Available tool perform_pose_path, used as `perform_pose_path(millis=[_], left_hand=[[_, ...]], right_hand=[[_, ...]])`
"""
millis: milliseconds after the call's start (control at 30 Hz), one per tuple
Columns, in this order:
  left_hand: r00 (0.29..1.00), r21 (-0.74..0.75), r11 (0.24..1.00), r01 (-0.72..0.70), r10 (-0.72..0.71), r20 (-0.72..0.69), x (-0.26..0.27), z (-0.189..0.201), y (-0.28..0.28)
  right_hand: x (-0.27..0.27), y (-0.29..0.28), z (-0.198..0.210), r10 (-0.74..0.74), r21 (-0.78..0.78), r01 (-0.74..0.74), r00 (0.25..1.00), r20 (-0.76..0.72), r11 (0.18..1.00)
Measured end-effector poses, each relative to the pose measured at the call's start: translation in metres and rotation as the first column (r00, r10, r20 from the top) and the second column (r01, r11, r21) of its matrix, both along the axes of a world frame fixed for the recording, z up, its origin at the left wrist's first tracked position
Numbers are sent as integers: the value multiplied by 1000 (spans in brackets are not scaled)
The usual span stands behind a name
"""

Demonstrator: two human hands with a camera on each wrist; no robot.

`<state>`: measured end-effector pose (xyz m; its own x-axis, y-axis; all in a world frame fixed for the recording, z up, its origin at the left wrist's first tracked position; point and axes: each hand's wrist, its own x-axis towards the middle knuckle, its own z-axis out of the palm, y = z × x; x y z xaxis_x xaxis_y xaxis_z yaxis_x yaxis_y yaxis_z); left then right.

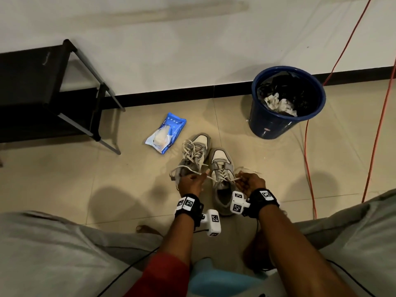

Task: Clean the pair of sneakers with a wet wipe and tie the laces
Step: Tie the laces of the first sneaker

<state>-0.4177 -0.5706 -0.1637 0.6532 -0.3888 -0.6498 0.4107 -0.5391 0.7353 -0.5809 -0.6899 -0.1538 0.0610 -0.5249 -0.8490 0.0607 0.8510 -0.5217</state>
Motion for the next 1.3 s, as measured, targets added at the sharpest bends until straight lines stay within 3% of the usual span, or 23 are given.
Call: perform_pose_path(millis=[100,233,367,433,533,633,700,733,767,800,833,867,900,933,1000,1033,1100,1233,1300], left_hand=[[993,-17,994,106,-106,-57,-13,-27,-6],[991,-97,995,-3,-10,-132,-20,-6,-16],[945,-63,975,-213,189,-266,-10,-20,-6],[944,-51,978,-202,180,-278,-14,-20,0],[936,-169,960,-225,165,-311,-19,-10,-4],[898,-399,842,-364,204,-389,-13,14,-17],[960,-447,857,-255,169,-224,-8,19,-26],[997,-432,898,-83,74,-38,-7,20,-31],[979,-371,916,153,-91,180,-5,18,-35],[867,-213,882,420,-320,383,-3,19,-39],[652,22,773,634,-550,522,-1,21,-42],[407,258,632,730,-707,579,-1,25,-43],[231,402,518,755,-784,576,-1,30,-45],[132,478,443,759,-823,553,-2,37,-45],[59,517,395,759,-834,549,-2,41,-42],[55,514,404,757,-823,565,0,36,-40],[146,483,503,717,-786,601,0,32,-34],[377,390,736,553,-638,671,-6,38,-32],[504,432,803,411,-595,626,-11,46,-34]], right_hand=[[-1,0,-2,-4,-14,5,999,41,1000],[2,-2,-7,-46,-30,49,995,89,998],[-8,6,-28,-225,71,216,963,147,974],[-9,12,-35,-309,103,294,934,179,950],[-2,10,-30,-328,49,327,913,243,944],[3,-3,-12,-267,-67,303,910,318,951],[8,-9,2,-179,-177,262,906,384,949],[12,-10,11,-109,-240,223,904,413,945],[16,-11,19,-14,-323,161,911,413,932],[22,-9,25,107,-416,62,922,371,907],[27,-8,30,237,-502,-66,928,286,862],[32,-7,34,365,-564,-205,912,186,800],[36,-6,35,470,-593,-331,878,92,734],[38,-7,35,551,-592,-437,834,14,677],[37,-7,34,663,-514,-620,738,-125,593],[34,-10,32,708,-447,-708,676,-205,547],[26,-12,32,777,-308,-823,559,-291,477],[19,-12,35,817,-258,-844,527,-235,470],[23,-11,41,819,-253,-852,515,-253,457]])
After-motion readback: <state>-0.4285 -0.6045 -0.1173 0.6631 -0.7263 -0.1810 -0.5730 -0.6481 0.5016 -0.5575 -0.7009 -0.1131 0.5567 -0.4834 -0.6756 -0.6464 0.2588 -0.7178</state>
